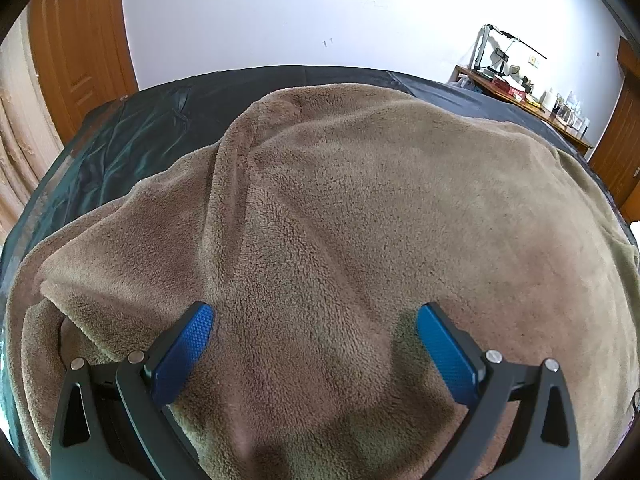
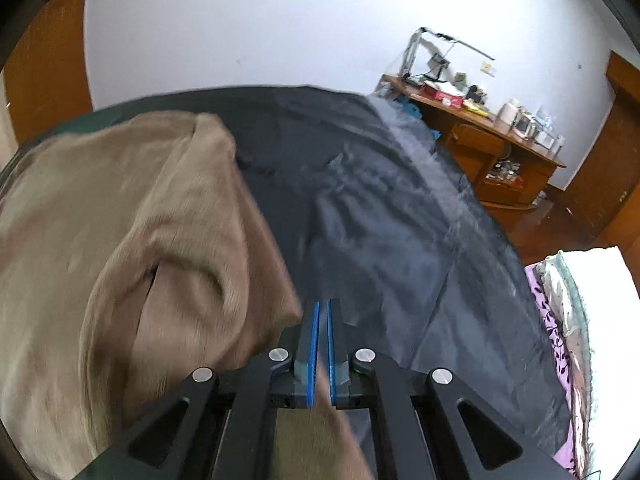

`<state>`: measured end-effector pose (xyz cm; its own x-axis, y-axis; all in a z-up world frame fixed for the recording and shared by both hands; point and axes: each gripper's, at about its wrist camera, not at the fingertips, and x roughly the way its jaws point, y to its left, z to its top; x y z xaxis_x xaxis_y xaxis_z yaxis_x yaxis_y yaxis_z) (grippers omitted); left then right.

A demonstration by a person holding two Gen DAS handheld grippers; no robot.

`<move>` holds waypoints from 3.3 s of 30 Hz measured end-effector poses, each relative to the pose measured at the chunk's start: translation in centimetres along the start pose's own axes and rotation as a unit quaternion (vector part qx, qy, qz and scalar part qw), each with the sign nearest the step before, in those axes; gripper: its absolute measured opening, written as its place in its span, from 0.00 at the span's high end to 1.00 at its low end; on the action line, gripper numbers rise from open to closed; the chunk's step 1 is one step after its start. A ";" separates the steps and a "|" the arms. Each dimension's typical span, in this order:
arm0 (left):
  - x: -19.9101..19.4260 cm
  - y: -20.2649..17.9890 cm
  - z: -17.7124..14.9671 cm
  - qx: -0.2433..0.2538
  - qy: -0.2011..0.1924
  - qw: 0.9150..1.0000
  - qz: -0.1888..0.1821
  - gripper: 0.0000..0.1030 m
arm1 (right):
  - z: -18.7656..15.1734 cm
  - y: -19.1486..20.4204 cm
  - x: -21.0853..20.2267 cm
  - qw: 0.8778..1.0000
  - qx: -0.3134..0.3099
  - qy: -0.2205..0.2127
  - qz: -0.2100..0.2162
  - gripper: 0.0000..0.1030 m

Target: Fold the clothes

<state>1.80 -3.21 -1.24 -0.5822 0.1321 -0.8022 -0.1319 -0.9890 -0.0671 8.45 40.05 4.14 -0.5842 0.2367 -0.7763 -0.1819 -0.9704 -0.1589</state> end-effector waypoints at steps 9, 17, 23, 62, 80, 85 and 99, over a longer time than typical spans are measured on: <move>-0.3 0.6 -0.2 -0.010 -0.007 1.000 -0.015 0.01 | -3.7 -1.6 -2.9 0.996 0.067 -0.031 0.040 0.17; -0.5 0.5 -0.4 -0.016 -0.010 1.000 -0.023 0.01 | -5.2 -0.8 -3.7 0.994 0.060 -0.020 0.094 0.17; -0.6 0.9 -0.4 -0.019 -0.013 0.999 -0.029 0.01 | -6.1 2.4 -4.1 0.996 -0.023 -0.012 0.090 0.17; -0.9 0.9 -0.4 -0.023 -0.015 0.999 -0.034 0.01 | -1.8 -3.0 -4.4 0.995 0.091 -0.026 -0.036 0.17; -1.2 1.5 -0.4 -0.040 -0.023 0.997 -0.057 0.01 | 4.6 7.2 4.7 0.956 0.170 0.063 0.232 0.43; -1.1 1.5 -0.4 -0.041 -0.024 0.997 -0.058 0.01 | 5.8 7.6 5.0 0.983 0.108 0.051 0.140 0.74; -0.9 1.3 -0.2 -0.031 -0.019 0.998 -0.047 0.01 | 7.0 9.4 6.3 0.998 -0.046 0.022 -0.040 0.77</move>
<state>2.31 -4.64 -0.78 -0.6001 0.2258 -0.7674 -0.1376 -0.9742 -0.1791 -2.49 32.74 1.96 -0.5355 0.3123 -0.7847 -0.1512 -0.9496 -0.2748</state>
